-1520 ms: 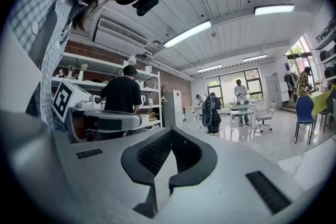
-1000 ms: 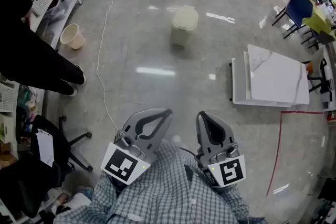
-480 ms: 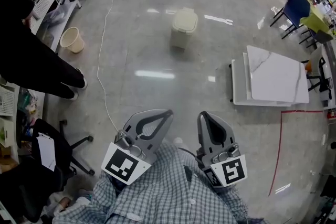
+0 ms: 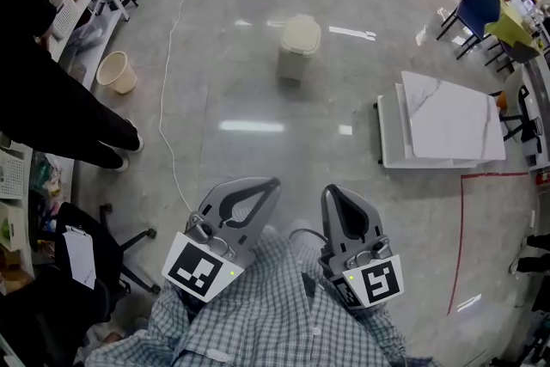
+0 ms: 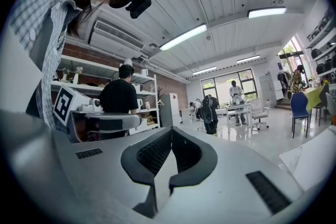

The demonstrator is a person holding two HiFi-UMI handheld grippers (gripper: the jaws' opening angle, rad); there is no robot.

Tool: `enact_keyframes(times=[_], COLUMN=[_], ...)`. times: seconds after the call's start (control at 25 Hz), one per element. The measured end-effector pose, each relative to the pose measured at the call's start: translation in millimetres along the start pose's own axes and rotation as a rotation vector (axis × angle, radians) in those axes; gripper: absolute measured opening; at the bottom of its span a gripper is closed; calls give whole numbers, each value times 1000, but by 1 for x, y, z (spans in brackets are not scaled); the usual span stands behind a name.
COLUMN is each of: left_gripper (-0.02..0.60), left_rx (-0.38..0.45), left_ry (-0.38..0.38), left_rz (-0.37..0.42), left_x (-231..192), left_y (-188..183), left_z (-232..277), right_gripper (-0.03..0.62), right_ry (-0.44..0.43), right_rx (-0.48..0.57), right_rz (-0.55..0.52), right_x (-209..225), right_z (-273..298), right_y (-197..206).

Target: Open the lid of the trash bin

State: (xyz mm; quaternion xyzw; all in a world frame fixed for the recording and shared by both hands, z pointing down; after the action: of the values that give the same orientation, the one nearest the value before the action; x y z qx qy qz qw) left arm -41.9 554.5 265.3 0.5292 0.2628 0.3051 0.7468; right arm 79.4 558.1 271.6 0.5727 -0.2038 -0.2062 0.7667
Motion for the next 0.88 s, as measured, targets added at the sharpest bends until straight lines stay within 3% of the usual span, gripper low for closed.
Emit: enact_keyframes(times=[0.44, 0.88], left_gripper=[5, 5], left_rx=[15, -16], left_ry=[-4, -58], left_rz=[-6, -41], left_x=[-6, -42], left_y=[-2, -8], left_z=[3, 45], right_gripper=[17, 17], right_ry=[7, -57], right_rx=[-7, -29], right_rz=[-11, -9], right_x=[4, 48], right_z=[3, 53], right_y=[-1, -6])
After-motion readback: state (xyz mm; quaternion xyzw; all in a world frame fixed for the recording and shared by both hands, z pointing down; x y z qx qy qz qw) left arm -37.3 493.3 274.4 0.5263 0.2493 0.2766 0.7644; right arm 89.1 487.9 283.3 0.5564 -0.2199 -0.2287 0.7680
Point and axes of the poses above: the fingertips, and each gripper's own axes: z forward along the fingers, x to its right, y out of its underside, the point moved 3 cm from there along -z, backward along the fingers, and after that the axes turned 13 degrees about -x, right-handed, at the moved point
